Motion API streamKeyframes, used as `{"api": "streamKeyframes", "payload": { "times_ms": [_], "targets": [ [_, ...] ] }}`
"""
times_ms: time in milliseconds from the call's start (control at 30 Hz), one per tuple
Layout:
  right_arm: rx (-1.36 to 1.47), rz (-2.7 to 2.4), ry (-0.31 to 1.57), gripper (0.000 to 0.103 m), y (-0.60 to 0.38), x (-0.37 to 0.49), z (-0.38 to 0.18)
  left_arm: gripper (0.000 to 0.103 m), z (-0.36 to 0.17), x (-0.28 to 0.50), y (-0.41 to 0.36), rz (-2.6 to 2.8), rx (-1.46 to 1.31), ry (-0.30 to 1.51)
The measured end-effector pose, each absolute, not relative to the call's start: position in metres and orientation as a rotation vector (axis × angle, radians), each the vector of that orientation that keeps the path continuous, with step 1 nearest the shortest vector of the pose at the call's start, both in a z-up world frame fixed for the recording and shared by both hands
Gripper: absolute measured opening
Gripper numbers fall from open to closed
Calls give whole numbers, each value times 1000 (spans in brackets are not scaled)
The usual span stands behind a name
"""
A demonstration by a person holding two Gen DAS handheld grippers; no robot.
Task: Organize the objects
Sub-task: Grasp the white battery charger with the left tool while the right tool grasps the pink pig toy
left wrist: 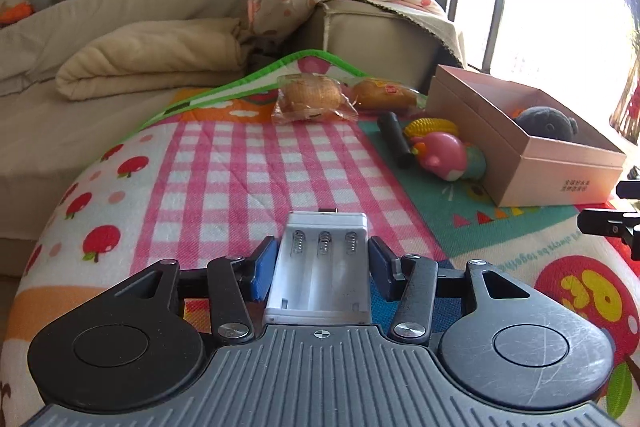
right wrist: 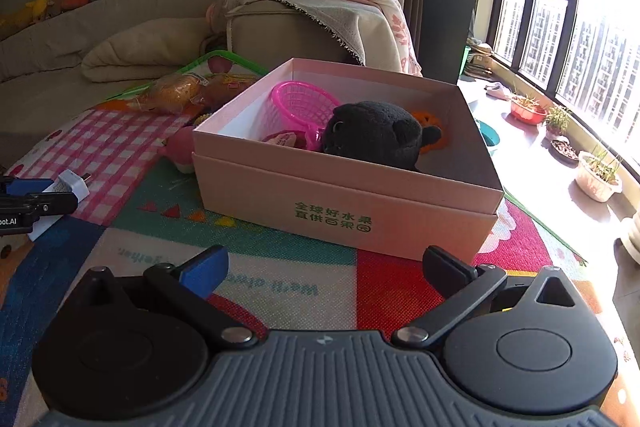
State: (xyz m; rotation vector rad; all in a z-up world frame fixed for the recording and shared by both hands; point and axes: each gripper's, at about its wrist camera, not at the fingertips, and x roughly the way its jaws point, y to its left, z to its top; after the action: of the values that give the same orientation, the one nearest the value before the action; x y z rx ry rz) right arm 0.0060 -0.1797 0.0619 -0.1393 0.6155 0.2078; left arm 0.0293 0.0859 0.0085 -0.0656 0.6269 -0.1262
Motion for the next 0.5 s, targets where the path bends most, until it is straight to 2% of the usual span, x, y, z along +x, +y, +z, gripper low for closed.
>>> {"api": "streamKeyframes", "payload": {
  "times_ms": [67, 133, 200, 333, 400, 500],
  "targets": [
    [-207, 242, 560, 103, -152, 0, 75, 54, 8, 30, 96, -123, -132, 622],
    [-280, 266, 515, 89, -122, -2, 83, 54, 8, 28, 96, -121, -129, 613],
    [-336, 291, 511, 80, -94, 4, 85, 54, 8, 26, 96, -117, -127, 608],
    [-527, 268, 492, 57, -39, 26, 71, 54, 6, 25, 107, -127, -199, 599],
    [-633, 226, 480, 52, -16, 39, 60, 54, 6, 25, 111, -133, -228, 596],
    [-746, 165, 482, 52, 5, 59, 44, 54, 6, 24, 113, -138, -245, 593]
  ]
}}
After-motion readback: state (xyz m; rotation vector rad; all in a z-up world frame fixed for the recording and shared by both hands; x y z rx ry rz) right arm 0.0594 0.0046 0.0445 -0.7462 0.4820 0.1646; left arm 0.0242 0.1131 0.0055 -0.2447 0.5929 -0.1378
